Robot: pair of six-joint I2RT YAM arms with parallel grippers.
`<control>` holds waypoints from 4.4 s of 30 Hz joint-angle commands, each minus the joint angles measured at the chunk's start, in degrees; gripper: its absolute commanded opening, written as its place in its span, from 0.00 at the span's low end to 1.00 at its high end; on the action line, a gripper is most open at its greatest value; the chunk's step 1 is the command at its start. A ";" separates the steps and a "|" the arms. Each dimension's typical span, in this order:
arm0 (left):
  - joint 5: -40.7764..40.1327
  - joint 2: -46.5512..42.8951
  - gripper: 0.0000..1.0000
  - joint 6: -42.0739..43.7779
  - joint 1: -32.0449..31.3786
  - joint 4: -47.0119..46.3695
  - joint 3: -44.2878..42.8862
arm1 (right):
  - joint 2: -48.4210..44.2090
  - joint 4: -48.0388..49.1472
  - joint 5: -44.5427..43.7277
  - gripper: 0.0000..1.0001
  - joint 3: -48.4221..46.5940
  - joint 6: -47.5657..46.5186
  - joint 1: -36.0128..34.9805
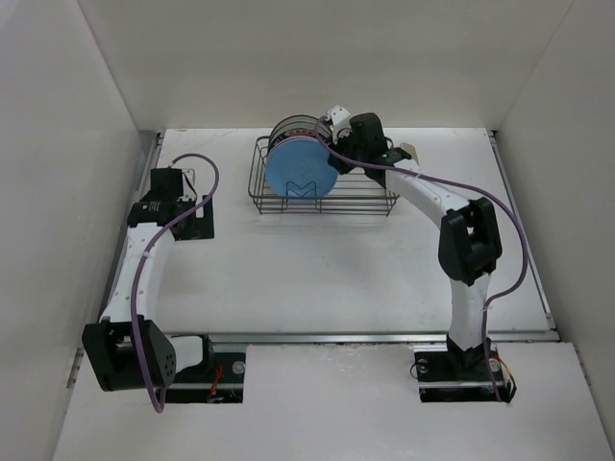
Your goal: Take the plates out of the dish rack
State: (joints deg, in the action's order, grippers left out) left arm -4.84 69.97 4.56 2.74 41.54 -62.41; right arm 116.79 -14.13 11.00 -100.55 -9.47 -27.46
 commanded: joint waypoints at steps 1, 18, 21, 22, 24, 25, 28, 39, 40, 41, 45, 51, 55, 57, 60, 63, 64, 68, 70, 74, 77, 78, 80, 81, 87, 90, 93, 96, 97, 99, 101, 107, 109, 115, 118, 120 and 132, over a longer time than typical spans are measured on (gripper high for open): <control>-1.05 0.16 1.00 0.63 0.33 -0.68 -2.80 | -3.58 3.22 0.60 0.03 0.26 1.31 -1.10; 3.87 0.08 1.00 0.63 0.33 -0.14 -3.51 | -17.90 16.84 -14.51 0.00 12.92 -5.11 -5.14; 3.87 -1.06 1.00 0.63 0.33 -0.14 -2.81 | -20.89 22.90 -18.37 0.00 16.86 -4.59 -7.33; 3.87 -1.59 1.00 0.63 0.33 -0.14 -2.02 | -20.90 24.40 -19.26 0.00 17.66 -4.59 -7.34; 3.87 -1.60 1.00 0.63 0.33 -0.66 -2.01 | -21.69 26.96 -22.41 0.00 18.81 -4.59 -9.00; 3.87 -2.29 1.00 0.63 0.33 -0.67 -1.49 | -21.69 27.57 -23.65 0.00 18.81 -4.59 -9.01; 3.87 -2.91 1.00 0.63 0.33 -0.67 -1.48 | -22.22 29.42 -26.38 0.00 19.95 -4.59 -10.15; 9.76 -0.90 1.00 1.24 0.33 -1.89 -4.46 | -32.15 6.17 -3.93 0.00 19.96 1.13 -10.68; 11.33 -0.11 1.00 1.24 0.33 -1.90 -5.26 | -32.15 2.39 -0.41 0.00 19.96 1.13 -10.68; 12.22 0.59 1.00 1.77 0.33 -1.90 -6.13 | -32.15 -4.61 5.98 0.00 19.96 1.73 -10.68; 18.72 5.60 0.93 3.09 0.33 -1.29 -12.11 | -29.08 -14.08 12.71 0.00 25.99 4.63 -11.21; 18.03 14.39 0.89 8.61 -5.20 0.65 -23.97 | -28.55 -6.11 12.12 0.00 37.35 13.06 -11.82; 16.89 19.58 0.92 11.17 -9.68 -0.40 -28.98 | -26.89 -4.41 5.87 0.00 39.73 15.98 -11.82; 16.18 22.56 0.92 12.23 -12.48 -1.46 -31.18 | -23.99 -5.64 5.25 0.00 39.73 15.98 -11.82; 15.65 26.07 0.93 13.37 -16.08 -4.53 -32.86 | -20.39 -7.31 3.42 0.05 39.21 17.20 -11.82; 13.38 29.15 0.93 13.90 -18.99 -9.80 -32.86 | -19.06 -7.31 1.56 0.34 39.21 17.21 -11.82; 13.37 30.04 0.93 14.77 -20.48 -10.94 -32.86 | -19.06 -7.31 0.78 0.37 39.21 17.21 -11.82; 8.11 36.27 0.87 15.57 -23.22 -11.74 -38.47 | -21.08 -7.31 -1.16 0.45 39.21 17.74 -11.82; 7.57 38.99 0.75 15.57 -23.92 -11.74 -41.46 | -22.48 -8.11 -2.56 0.45 39.21 17.74 -11.82; 5.46 40.94 0.60 15.57 -24.45 -13.41 -42.00 | -22.49 -9.16 -3.18 0.45 39.21 17.74 -11.82; 4.93 42.17 0.45 15.04 -24.45 -14.47 -42.00 | -22.49 -9.16 -3.18 0.45 39.21 18.26 -11.82; 4.93 42.17 0.41 15.04 -24.45 -14.47 -42.00 | -22.49 -9.16 -3.18 0.45 39.21 18.26 -11.82; 4.93 42.70 0.30 15.04 -24.45 -14.47 -42.00 | -21.96 -9.86 -2.66 0.45 38.16 18.26 -11.82; 3.97 42.70 0.19 15.04 -24.45 -14.47 -42.00 | -21.96 -9.86 -2.66 0.45 38.15 18.26 -11.82; -2.62 42.70 0.00 15.57 -24.45 -14.47 -40.95 | -21.43 -10.92 -1.34 0.45 35.78 16.69 -11.82; -3.42 41.21 0.00 16.19 -24.45 -14.99 -40.34 | -21.43 -11.61 -0.81 0.45 33.50 16.16 -11.82; -2.90 38.93 0.00 16.19 -24.45 -15.00 -40.33 | -21.43 -12.14 -0.81 0.45 32.61 16.15 -11.82; -0.96 36.29 0.00 15.40 -24.45 -13.77 -40.86 | -22.92 -12.15 -0.81 0.45 32.09 16.15 -11.82; -0.44 35.50 0.00 14.35 -24.45 -13.77 -41.38 | -23.53 -11.54 -0.81 0.45 32.09 16.15 -11.82; -0.43 33.57 0.00 13.56 -24.45 -13.24 -41.91 | -25.47 -11.53 -2.21 0.45 32.09 16.15 -11.82; -0.43 33.03 0.00 13.03 -24.45 -12.72 -42.78 | -26.52 -10.92 -2.91 0.45 32.09 16.15 -11.82; -1.22 31.98 0.00 13.81 -24.45 -12.19 -44.73 | -27.76 -10.92 -2.92 0.45 32.09 16.68 -11.82; -0.70 30.67 0.00 13.81 -24.45 -11.66 -44.73 | -28.81 -10.92 -3.45 0.45 32.09 16.68 -11.82; 1.84 29.25 0.00 12.76 -23.92 -4.74 -50.25 | -33.29 -10.30 -2.39 0.45 30.25 18.35 -11.82; 10.62 29.25 0.00 13.28 -22.43 6.24 -56.49 | -37.33 -10.30 -5.80 0.45 28.67 18.96 -11.82; 15.54 27.94 0.00 15.21 -21.55 11.61 -57.12 | -41.54 -10.30 -8.79 0.45 27.96 20.37 -11.82; 22.60 18.62 0.00 26.56 -26.30 22.90 -27.42 | -59.93 -3.79 -26.21 0.53 34.90 22.30 -11.82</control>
State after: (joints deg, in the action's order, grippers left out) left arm 16.56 88.16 30.28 -22.26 63.99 -93.80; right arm 55.29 -18.90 -10.52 -67.64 11.62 -39.05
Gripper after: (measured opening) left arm 0.054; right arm 0.534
